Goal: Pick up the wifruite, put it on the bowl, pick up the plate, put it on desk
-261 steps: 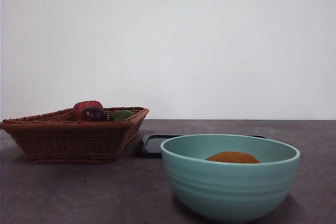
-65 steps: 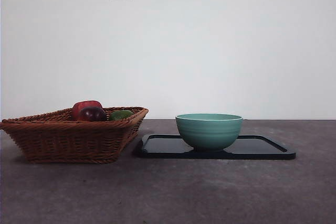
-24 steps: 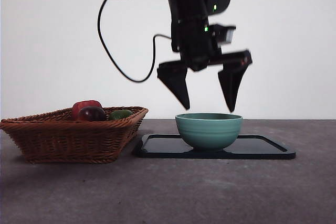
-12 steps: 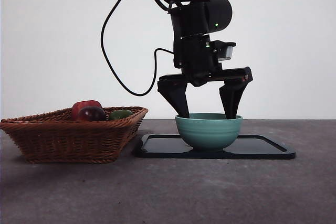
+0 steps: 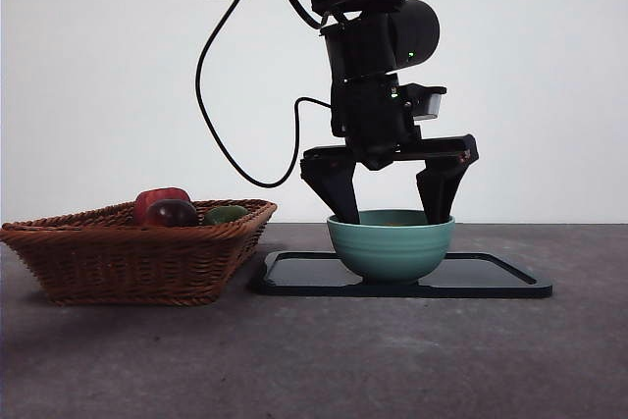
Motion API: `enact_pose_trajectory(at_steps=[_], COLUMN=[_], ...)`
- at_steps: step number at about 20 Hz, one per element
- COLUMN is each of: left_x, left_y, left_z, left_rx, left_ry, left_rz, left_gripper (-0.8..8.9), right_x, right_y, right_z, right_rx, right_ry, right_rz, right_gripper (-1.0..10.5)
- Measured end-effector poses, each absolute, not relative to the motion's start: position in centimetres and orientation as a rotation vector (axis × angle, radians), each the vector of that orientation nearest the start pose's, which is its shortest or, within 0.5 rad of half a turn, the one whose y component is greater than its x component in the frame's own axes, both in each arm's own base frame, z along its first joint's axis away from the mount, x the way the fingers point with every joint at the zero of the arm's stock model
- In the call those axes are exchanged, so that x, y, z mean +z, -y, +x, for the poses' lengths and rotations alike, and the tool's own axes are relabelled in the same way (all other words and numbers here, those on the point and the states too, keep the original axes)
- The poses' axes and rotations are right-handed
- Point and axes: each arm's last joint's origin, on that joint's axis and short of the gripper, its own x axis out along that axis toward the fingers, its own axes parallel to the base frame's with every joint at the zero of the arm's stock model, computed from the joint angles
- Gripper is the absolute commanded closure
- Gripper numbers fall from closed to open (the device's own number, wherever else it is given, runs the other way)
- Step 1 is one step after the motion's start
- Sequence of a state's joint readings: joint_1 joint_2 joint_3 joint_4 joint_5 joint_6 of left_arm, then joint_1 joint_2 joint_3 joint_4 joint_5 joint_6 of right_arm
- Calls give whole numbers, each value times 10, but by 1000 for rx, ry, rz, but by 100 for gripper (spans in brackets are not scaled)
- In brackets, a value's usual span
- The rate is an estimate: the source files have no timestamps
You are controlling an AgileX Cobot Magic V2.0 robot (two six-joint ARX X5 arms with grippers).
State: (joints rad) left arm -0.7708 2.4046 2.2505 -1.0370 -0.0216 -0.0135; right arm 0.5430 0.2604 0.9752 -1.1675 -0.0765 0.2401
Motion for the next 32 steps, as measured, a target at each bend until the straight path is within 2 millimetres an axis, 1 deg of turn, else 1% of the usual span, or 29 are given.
enact_pose_trajectory(at_steps=[3, 5, 6, 12, 14, 16, 19, 22, 23, 25, 27, 29, 32], left_x=[211, 204, 202, 201, 206, 223, 258, 284, 289, 292, 299, 322, 377], left_y=[351, 352, 353, 353, 352, 353, 351, 343, 340, 336, 333, 325, 301], left_z=[362, 362, 362, 363, 362, 362, 360, 352, 349, 345, 342, 334, 309], left_rx=[-650, -649, -649, -650, -648, -652, -660, -649, -643, -630, -625, -625, -644], left_ry=[-1123, -1138, -1142, -1137, -1147, -1124, -1078, -1107, -1122, -1160, -1158, -1116, -1010], left_rz=[456, 463, 465, 464, 468, 458, 439, 439, 439, 445, 433, 400, 350], left_gripper=[414, 494, 512, 515, 514, 511, 511, 512, 512, 512, 512, 512, 512], right_x=[335, 335, 335, 335, 335, 335, 335, 335, 335, 335, 335, 335, 335], right_y=[-1, -1, -1, -1, -1, -1, -1, -1, -1, -1, -1, 0, 0], right_z=[-3, -3, -3, -3, -3, -3, -3, -3, -3, -3, -3, -3, -3], right_rx=[550, 550, 550, 550, 549, 549, 549, 548, 549, 548, 548, 546, 544], right_ry=[-517, -517, -517, -517, -517, -517, -517, -517, -517, -517, -517, -516, -517], right_rz=[122, 122, 122, 122, 122, 122, 122, 122, 122, 122, 122, 121, 121], right_gripper=[381, 381, 381, 381, 381, 381, 381, 381, 381, 381, 381, 381, 381])
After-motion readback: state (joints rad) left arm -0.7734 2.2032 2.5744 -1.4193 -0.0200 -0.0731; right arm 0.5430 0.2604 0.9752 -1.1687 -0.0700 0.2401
